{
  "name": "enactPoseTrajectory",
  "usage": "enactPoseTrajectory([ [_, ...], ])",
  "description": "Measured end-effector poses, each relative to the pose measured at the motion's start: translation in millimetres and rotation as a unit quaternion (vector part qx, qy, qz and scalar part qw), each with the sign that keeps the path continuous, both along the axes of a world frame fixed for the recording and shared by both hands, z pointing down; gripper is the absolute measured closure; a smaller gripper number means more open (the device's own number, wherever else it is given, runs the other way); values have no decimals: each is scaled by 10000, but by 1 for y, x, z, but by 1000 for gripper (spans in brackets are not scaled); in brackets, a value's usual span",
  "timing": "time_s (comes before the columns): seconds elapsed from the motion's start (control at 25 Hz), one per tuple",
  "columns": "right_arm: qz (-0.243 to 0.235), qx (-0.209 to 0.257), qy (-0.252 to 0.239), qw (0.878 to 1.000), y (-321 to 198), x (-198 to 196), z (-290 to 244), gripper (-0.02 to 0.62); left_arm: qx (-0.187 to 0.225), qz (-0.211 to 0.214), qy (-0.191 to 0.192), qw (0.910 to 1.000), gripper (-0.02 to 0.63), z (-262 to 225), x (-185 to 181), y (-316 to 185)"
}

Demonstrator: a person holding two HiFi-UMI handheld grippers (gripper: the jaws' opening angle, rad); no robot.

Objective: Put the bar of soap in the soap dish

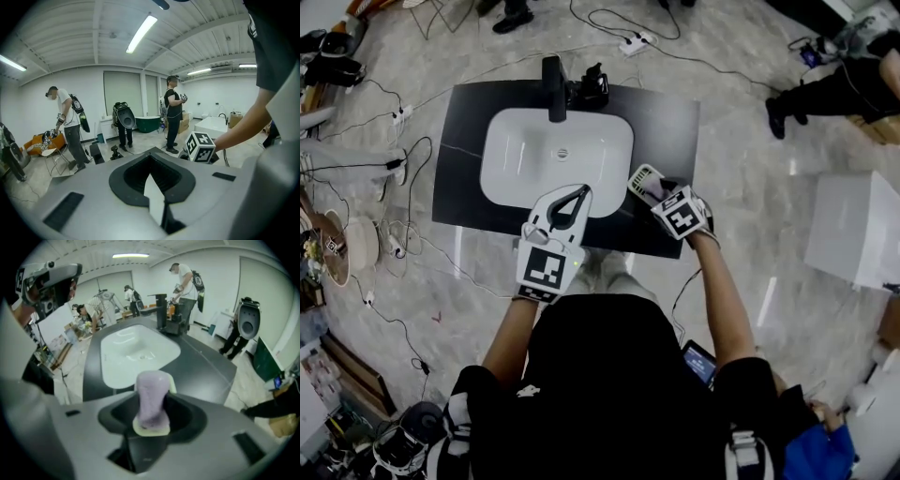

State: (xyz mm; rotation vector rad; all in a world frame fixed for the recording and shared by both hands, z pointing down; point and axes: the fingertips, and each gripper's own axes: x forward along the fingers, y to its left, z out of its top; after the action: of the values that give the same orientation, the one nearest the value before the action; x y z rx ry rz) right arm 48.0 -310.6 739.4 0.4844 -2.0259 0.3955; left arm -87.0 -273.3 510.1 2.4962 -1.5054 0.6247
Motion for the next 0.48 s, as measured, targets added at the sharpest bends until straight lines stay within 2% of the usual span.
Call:
enactPoseTrajectory([
  [0.48,-15,-88,215,9997,-4,-5,24,391,-59,21,-25,10000,581,8,-2,-2],
])
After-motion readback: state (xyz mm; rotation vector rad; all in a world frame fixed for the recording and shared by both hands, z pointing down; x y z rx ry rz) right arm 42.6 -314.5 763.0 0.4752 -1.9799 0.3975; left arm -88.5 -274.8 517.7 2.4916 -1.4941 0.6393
